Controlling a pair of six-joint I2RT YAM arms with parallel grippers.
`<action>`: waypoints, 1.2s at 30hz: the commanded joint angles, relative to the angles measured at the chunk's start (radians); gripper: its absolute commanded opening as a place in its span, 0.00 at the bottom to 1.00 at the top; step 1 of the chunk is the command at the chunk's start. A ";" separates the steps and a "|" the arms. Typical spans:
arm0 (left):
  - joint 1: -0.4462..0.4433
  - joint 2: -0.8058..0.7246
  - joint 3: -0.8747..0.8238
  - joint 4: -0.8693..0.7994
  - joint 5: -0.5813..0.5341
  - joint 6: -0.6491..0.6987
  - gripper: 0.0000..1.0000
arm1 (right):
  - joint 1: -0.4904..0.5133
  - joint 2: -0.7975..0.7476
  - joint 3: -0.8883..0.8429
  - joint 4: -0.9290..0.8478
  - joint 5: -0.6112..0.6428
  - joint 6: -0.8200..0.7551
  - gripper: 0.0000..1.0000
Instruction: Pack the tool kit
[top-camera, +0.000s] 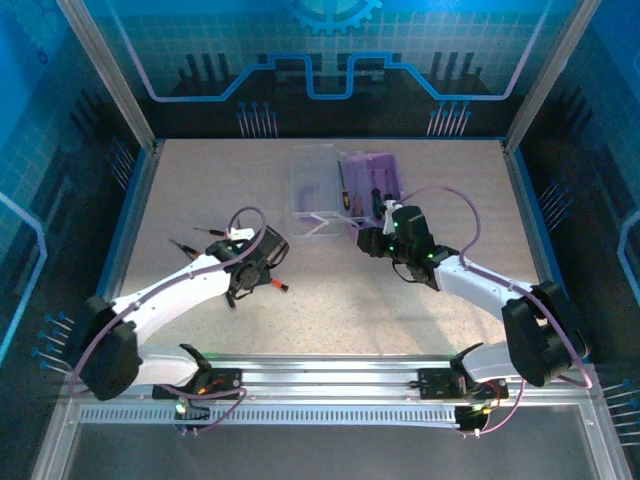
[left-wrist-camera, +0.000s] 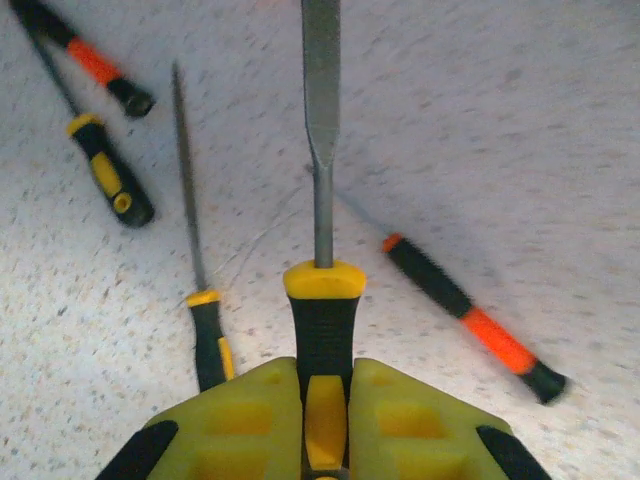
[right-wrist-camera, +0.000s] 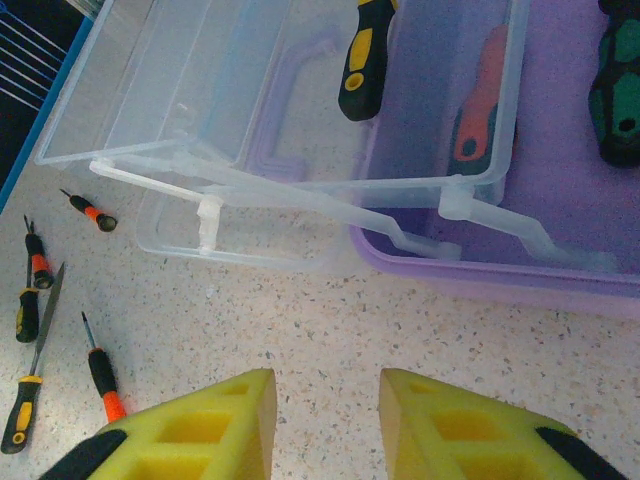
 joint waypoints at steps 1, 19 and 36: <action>-0.073 -0.081 0.044 0.091 -0.025 0.085 0.00 | 0.013 0.000 0.016 0.018 -0.002 0.011 0.35; -0.275 0.078 0.014 0.591 0.203 0.168 0.00 | 0.049 -0.148 -0.065 0.208 -0.114 0.109 0.52; -0.302 0.124 -0.059 0.749 0.314 0.096 0.00 | 0.029 0.066 0.002 0.364 -0.285 0.299 0.31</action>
